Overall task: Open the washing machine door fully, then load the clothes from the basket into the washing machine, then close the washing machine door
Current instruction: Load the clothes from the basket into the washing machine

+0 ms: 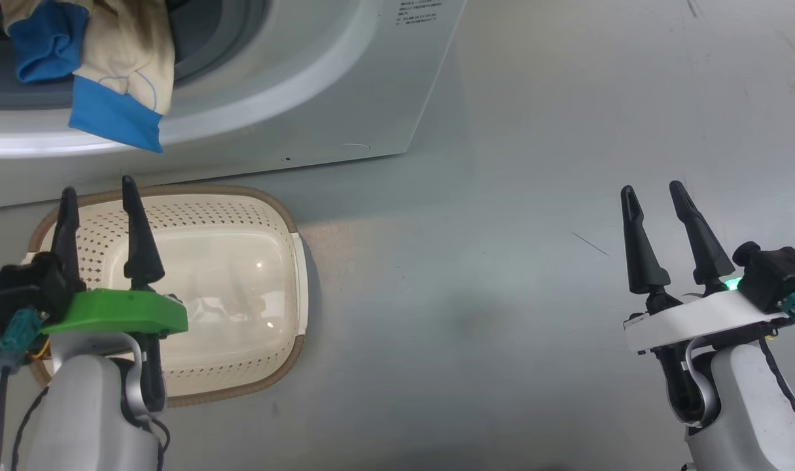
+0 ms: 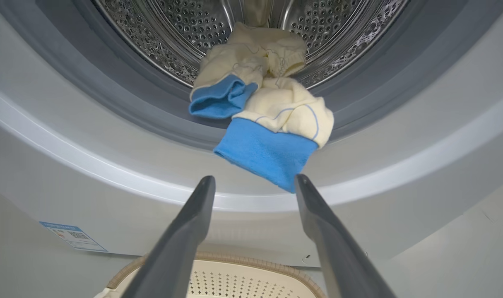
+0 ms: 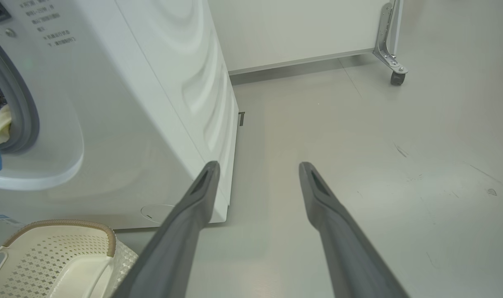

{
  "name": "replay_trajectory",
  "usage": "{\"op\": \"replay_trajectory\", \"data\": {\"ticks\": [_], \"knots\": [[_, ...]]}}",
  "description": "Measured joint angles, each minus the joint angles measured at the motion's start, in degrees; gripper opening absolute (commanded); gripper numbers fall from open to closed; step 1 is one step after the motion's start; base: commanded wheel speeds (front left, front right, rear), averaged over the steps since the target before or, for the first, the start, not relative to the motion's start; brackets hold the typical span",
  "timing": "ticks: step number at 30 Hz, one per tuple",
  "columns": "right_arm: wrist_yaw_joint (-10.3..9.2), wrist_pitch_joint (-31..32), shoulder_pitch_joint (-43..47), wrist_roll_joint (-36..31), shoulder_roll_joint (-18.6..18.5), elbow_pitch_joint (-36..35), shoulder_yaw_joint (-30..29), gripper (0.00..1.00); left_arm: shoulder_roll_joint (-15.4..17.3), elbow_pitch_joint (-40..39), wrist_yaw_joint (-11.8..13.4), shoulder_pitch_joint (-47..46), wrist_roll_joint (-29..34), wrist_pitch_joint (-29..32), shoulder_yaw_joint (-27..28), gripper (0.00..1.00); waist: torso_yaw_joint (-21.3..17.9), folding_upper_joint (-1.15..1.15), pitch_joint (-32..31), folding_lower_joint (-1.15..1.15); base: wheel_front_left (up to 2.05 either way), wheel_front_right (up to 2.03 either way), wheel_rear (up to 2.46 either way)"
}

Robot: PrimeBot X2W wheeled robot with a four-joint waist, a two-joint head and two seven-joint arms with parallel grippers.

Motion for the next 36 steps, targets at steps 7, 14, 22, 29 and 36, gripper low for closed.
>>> {"op": "replay_trajectory", "data": {"ticks": [7,14,22,29,36], "knots": [[0.00,0.0,0.0,0.0,0.1,0.1,0.2,1.00,1.5,-0.5,0.0,-4.1,0.5,1.8,0.1,1.00,-0.8,0.00,-0.1,0.00,0.00,0.00,0.00],[0.00,0.0,0.0,0.0,0.2,0.3,0.9,1.00,3.5,1.3,-0.1,-8.7,1.7,4.0,0.0,1.00,-1.5,0.00,-0.2,0.00,0.00,0.00,0.00],[0.00,0.0,0.0,0.0,0.3,0.7,2.1,1.00,5.3,4.7,-0.5,-13.8,2.2,6.8,-0.1,1.00,-2.7,0.00,-0.5,0.00,0.00,0.00,0.00],[0.00,0.0,0.1,0.0,0.1,0.9,2.6,1.00,6.3,9.0,-1.2,-18.3,2.5,8.9,0.1,1.00,-3.9,0.00,-0.6,0.00,0.00,0.00,0.00],[0.00,0.0,1.0,0.0,-0.5,1.1,3.1,1.00,7.6,14.3,-1.8,-22.0,1.9,10.6,1.0,1.00,-4.8,0.00,-0.5,0.00,0.00,0.00,0.00]]}}
